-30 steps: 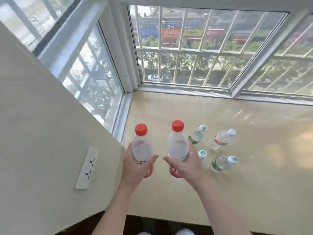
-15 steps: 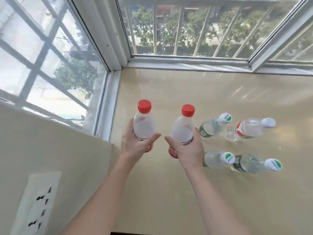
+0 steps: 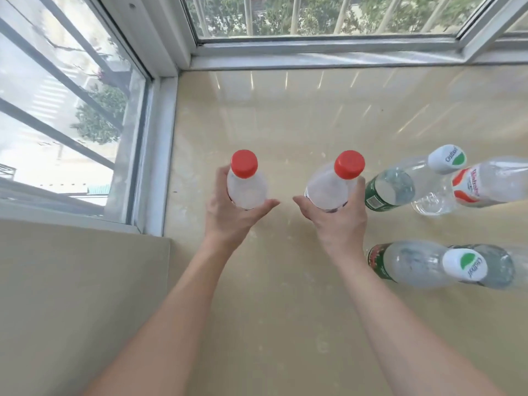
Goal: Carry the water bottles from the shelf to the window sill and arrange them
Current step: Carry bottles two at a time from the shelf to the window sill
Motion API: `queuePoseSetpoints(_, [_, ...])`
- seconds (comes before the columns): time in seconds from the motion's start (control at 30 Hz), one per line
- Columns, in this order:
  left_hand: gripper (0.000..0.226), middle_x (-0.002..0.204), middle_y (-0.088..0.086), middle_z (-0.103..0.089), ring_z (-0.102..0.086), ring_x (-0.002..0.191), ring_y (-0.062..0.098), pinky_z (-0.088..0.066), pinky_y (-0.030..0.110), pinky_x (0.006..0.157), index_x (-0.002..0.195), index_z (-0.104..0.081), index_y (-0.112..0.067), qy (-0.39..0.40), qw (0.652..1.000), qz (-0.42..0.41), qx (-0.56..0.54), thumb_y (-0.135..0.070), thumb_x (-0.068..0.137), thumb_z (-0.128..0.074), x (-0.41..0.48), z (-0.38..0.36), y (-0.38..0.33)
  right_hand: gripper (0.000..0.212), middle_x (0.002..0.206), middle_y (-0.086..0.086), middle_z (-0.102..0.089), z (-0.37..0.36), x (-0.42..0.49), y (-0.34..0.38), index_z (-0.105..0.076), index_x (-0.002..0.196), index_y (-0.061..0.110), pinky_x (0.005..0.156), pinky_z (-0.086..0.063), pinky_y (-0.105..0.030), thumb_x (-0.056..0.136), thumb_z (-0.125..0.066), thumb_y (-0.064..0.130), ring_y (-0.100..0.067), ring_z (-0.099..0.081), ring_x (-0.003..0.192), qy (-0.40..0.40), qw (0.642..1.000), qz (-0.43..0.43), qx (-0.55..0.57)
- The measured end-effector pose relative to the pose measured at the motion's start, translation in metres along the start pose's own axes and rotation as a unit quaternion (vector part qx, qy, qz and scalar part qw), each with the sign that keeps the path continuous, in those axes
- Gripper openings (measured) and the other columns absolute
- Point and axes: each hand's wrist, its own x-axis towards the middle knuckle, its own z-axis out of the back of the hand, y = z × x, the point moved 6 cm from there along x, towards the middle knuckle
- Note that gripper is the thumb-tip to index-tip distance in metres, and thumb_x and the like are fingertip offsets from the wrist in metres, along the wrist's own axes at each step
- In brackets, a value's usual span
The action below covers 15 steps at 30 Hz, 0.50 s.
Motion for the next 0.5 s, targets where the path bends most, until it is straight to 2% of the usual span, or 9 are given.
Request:
queuePoseSetpoints(0.07, [0.077, 0.102, -0.022, -0.063, -0.061, 0.101, 0.002, -0.051, 0.017, 0.084, 0.116, -0.049, -0.032, 0.000, 1.000, 0.003, -0.010, -0.049, 0.054, -0.092, 0.002, 0.000, 0.004, 0.082, 0.104, 0.023, -0.059, -0.001, 0.000, -0.003, -0.047, 0.125, 0.027, 0.079, -0.047, -0.016, 0.058, -0.089, 0.052, 0.008, -0.057, 0.090, -0.005, 1.000, -0.003, 0.011])
queuePoseSetpoints(0.13, [0.081, 0.103, -0.002, -0.068, -0.066, 0.101, 0.023, -0.056, 0.045, 0.086, 0.119, -0.049, -0.023, 0.019, 0.999, 0.008, -0.031, -0.044, 0.055, -0.093, 0.005, -0.002, 0.010, 0.081, 0.106, 0.025, -0.060, -0.004, 0.000, -0.005, -0.047, 0.125, 0.032, 0.085, -0.052, -0.027, 0.057, -0.089, 0.052, 0.001, -0.061, 0.094, -0.001, 1.000, -0.001, 0.023])
queuePoseSetpoints(0.2, [0.083, 0.101, 0.009, -0.069, -0.067, 0.099, 0.032, -0.056, 0.053, 0.083, 0.122, -0.049, -0.018, 0.043, 0.998, 0.011, -0.047, -0.041, 0.056, -0.094, 0.006, -0.004, 0.018, 0.077, 0.106, 0.027, -0.062, -0.006, 0.001, -0.010, -0.049, 0.121, 0.040, 0.086, -0.054, -0.032, 0.057, -0.090, 0.049, -0.002, -0.063, 0.096, 0.002, 1.000, -0.002, 0.024])
queuePoseSetpoints(0.27, [0.079, 0.102, -0.001, -0.070, -0.068, 0.100, 0.023, -0.058, 0.045, 0.084, 0.122, -0.053, -0.019, 0.048, 0.998, 0.017, -0.027, -0.041, 0.058, -0.094, 0.005, -0.005, 0.027, 0.072, 0.104, 0.023, -0.066, -0.008, 0.001, -0.021, -0.051, 0.116, 0.038, 0.087, -0.056, -0.036, 0.057, -0.090, 0.045, -0.010, -0.066, 0.099, 0.007, 1.000, -0.015, 0.022])
queuePoseSetpoints(0.33, [0.074, 0.103, -0.011, -0.071, -0.068, 0.101, 0.013, -0.057, 0.028, 0.079, 0.122, -0.057, -0.021, 0.049, 0.998, 0.035, -0.019, -0.038, 0.060, -0.094, 0.003, -0.007, 0.038, 0.065, 0.101, 0.014, -0.069, -0.011, 0.001, -0.035, -0.054, 0.111, 0.028, 0.088, -0.056, -0.036, 0.057, -0.090, 0.040, -0.015, -0.067, 0.099, 0.014, 0.999, -0.040, 0.018])
queuePoseSetpoints(0.37, [0.072, 0.103, -0.014, -0.071, -0.068, 0.101, 0.009, -0.055, 0.019, 0.076, 0.122, -0.059, -0.021, 0.049, 0.998, 0.043, -0.019, -0.036, 0.061, -0.094, 0.002, -0.007, 0.043, 0.061, 0.100, 0.014, -0.069, -0.013, 0.001, -0.043, -0.055, 0.108, 0.028, 0.087, -0.054, -0.030, 0.059, -0.090, 0.036, -0.010, -0.067, 0.098, 0.018, 0.998, -0.052, 0.015])
queuePoseSetpoints(0.43, [0.071, 0.103, -0.019, -0.071, -0.067, 0.101, 0.003, -0.049, 0.009, 0.073, 0.123, -0.061, -0.022, 0.048, 0.997, 0.055, -0.018, -0.030, 0.060, -0.095, 0.000, -0.008, 0.053, 0.057, 0.096, 0.023, -0.066, -0.016, 0.000, -0.051, -0.052, 0.101, 0.037, 0.081, -0.047, -0.011, 0.062, -0.092, 0.026, 0.010, -0.062, 0.092, 0.019, 0.998, -0.059, -0.002])
queuePoseSetpoints(0.47, [0.072, 0.104, -0.024, -0.070, -0.065, 0.101, -0.002, -0.048, 0.007, 0.073, 0.123, -0.060, -0.022, 0.047, 0.997, 0.060, -0.021, -0.026, 0.060, -0.095, -0.001, -0.008, 0.057, 0.057, 0.096, 0.027, -0.064, -0.016, 0.000, -0.054, -0.051, 0.098, 0.040, 0.079, -0.044, -0.009, 0.064, -0.092, 0.022, 0.014, -0.060, 0.090, 0.017, 0.998, -0.062, -0.012])
queuePoseSetpoints(0.5, [0.073, 0.105, -0.030, -0.068, -0.063, 0.101, -0.008, -0.046, 0.004, 0.075, 0.124, -0.059, -0.022, 0.047, 0.997, 0.064, -0.023, -0.022, 0.061, -0.095, -0.003, -0.008, 0.061, 0.056, 0.097, 0.026, -0.064, -0.017, 0.000, -0.057, -0.051, 0.098, 0.040, 0.081, -0.044, -0.011, 0.065, -0.092, 0.019, 0.011, -0.061, 0.091, 0.017, 0.998, -0.066, -0.018])
